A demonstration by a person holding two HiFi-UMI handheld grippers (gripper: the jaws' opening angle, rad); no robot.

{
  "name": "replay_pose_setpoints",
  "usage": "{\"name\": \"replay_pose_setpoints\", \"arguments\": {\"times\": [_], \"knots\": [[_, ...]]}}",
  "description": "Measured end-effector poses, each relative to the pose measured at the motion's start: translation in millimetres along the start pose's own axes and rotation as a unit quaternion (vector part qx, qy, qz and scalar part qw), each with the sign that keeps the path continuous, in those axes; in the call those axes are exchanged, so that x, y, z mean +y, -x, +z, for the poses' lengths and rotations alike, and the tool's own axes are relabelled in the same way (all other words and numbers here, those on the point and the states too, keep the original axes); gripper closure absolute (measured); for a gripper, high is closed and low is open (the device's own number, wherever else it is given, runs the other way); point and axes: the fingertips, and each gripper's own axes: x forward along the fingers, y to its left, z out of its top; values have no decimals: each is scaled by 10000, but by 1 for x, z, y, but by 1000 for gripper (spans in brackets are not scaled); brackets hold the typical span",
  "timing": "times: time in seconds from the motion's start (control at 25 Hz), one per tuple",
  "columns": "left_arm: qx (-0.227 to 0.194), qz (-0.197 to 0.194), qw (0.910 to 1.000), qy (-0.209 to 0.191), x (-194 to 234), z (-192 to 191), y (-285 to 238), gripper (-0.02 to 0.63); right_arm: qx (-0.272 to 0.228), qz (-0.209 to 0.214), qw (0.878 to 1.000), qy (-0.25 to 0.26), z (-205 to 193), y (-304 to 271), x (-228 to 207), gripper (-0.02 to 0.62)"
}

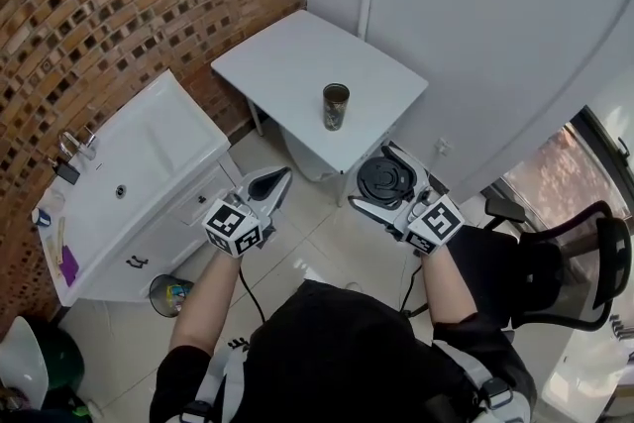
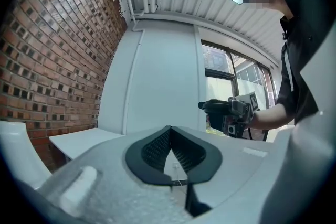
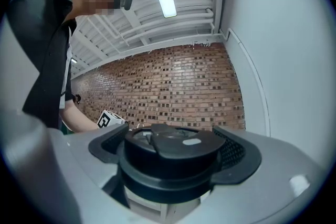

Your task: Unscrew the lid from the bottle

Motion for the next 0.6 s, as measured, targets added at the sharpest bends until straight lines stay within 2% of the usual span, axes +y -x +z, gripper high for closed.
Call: {"name": "replay_pose_setpoints", "arguments": {"times": [0.32,0.6], "knots": [[12,24,9999,-154,-8,2,-12,603,-282,70,9995,-107,12,-1,-15,100],[-91,74,9999,-12,-4,6,-18,604,-289,252,9992,-93,12,-5,-18,100]]}}
